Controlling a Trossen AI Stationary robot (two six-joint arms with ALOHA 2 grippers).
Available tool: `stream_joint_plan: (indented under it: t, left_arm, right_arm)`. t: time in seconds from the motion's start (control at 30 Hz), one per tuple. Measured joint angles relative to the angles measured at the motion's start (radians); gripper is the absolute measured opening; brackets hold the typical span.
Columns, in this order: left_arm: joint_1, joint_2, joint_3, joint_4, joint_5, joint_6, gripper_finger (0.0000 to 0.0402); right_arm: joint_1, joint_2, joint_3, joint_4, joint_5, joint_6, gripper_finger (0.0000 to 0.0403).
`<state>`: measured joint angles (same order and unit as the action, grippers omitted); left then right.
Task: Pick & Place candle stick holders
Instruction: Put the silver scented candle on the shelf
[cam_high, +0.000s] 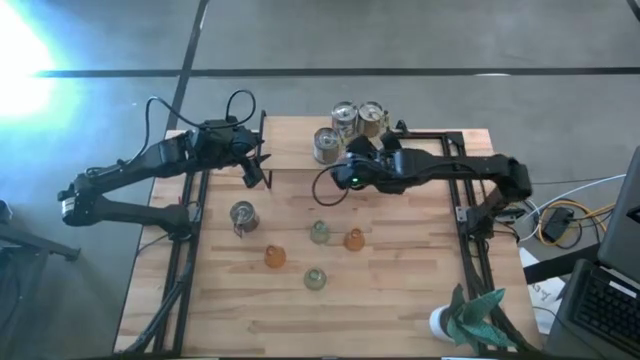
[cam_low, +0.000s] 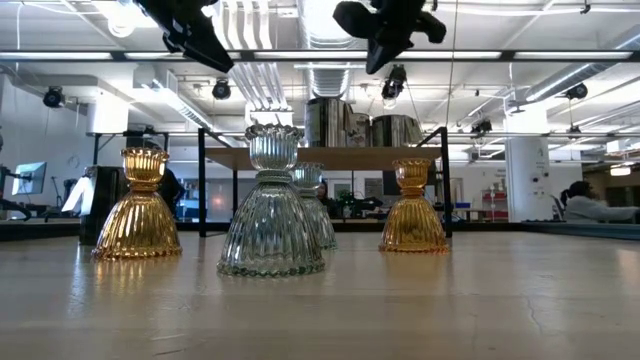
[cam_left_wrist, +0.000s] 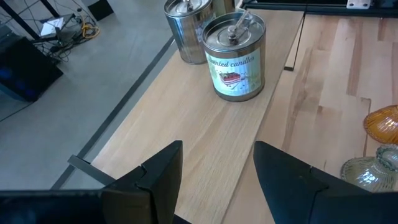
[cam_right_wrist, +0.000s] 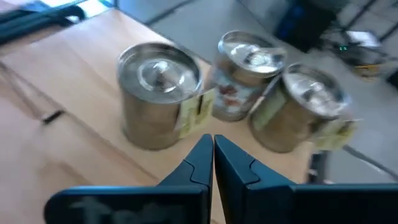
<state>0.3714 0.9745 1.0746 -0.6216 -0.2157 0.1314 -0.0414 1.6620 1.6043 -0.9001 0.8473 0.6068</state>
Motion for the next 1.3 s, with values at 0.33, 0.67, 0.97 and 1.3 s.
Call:
stream_joint_plan:
  t: [0.33, 0.67, 0.97, 1.3]
  left_arm:
    - [0.0, 0.0, 0.0, 0.0, 0.0, 0.0, 0.0202]
    - [0.0, 0.0, 0.0, 0.0, 0.0, 0.0, 0.0202]
    - [0.0, 0.0, 0.0, 0.0, 0.0, 0.0, 0.0202]
    - [0.0, 0.0, 0.0, 0.0, 0.0, 0.0, 0.0202]
  right_arm:
    - [-0.005, -0.24, -0.549, 0.789, -0.151, -0.286, 0.0008]
    - [-0.023, -0.242, -0.841, 1.289, -0.221, -0.341, 0.0008]
    - [-0.048, -0.199, -0.863, 1.345, -0.301, -0.393, 0.0008]
    - [-0.109, -0.081, -0.892, 1.622, -0.377, -0.436, 0.0008]
